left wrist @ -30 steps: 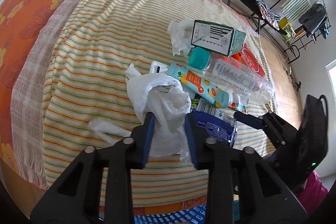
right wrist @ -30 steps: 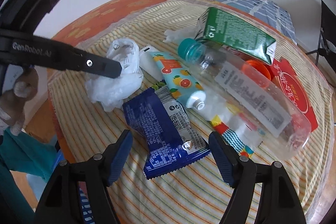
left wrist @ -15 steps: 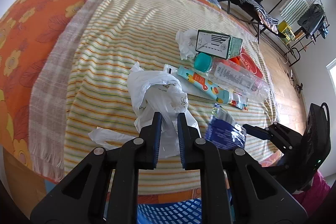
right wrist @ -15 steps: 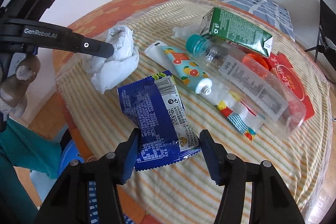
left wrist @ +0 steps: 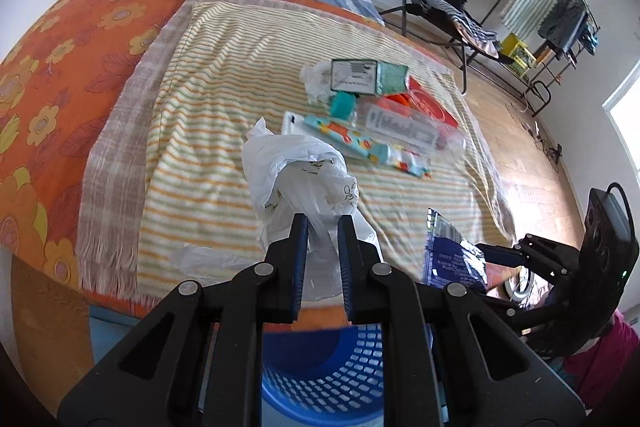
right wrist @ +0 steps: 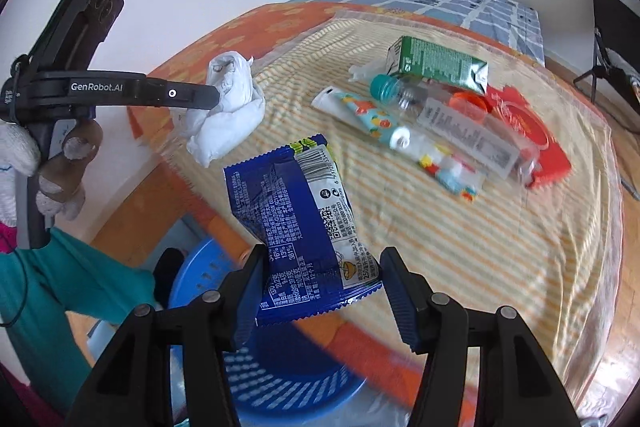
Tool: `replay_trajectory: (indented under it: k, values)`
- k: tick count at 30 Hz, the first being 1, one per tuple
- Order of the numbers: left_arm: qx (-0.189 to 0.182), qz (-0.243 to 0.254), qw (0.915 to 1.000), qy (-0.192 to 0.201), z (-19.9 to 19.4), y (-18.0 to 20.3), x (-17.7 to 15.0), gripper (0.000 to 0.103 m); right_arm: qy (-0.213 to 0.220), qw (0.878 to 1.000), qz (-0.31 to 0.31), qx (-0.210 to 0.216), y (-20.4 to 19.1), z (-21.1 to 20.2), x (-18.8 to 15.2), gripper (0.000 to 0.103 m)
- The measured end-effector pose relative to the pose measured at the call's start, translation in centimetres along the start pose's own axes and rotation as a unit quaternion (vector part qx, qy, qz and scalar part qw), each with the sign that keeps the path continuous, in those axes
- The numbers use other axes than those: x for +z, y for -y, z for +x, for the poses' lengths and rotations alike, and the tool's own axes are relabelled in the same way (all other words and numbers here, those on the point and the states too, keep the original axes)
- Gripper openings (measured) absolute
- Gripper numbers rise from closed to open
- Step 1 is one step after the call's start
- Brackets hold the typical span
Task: Collect trash
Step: 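Carry bag and wrapper over the blue basket and open both grippers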
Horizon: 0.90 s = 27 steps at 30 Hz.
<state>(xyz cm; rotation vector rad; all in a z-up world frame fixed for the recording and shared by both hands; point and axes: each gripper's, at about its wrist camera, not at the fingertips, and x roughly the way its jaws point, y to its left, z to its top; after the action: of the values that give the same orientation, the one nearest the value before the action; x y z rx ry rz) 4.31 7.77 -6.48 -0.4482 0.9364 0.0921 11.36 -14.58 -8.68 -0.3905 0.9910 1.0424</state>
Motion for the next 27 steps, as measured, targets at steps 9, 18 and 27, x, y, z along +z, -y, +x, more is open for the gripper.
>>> replay_trajectory:
  k: [9,18,27]
  values:
    - [-0.016,0.012,0.9997,-0.015,-1.1,1.4,-5.1,0.014,-0.013,1.000,0.009,0.019,-1.0,-2.2,-4.6,0.059]
    - [-0.029,0.029,0.9984,-0.040,-0.9,2.9,-9.7,0.014,-0.045,0.999,0.009,0.025,-1.7,-1.3,-7.9,0.059]
    - [-0.023,0.033,0.9954,-0.087,1.3,3.2,-12.8,0.014,-0.078,0.997,0.001,0.019,-2.3,0.7,-9.6,0.059]
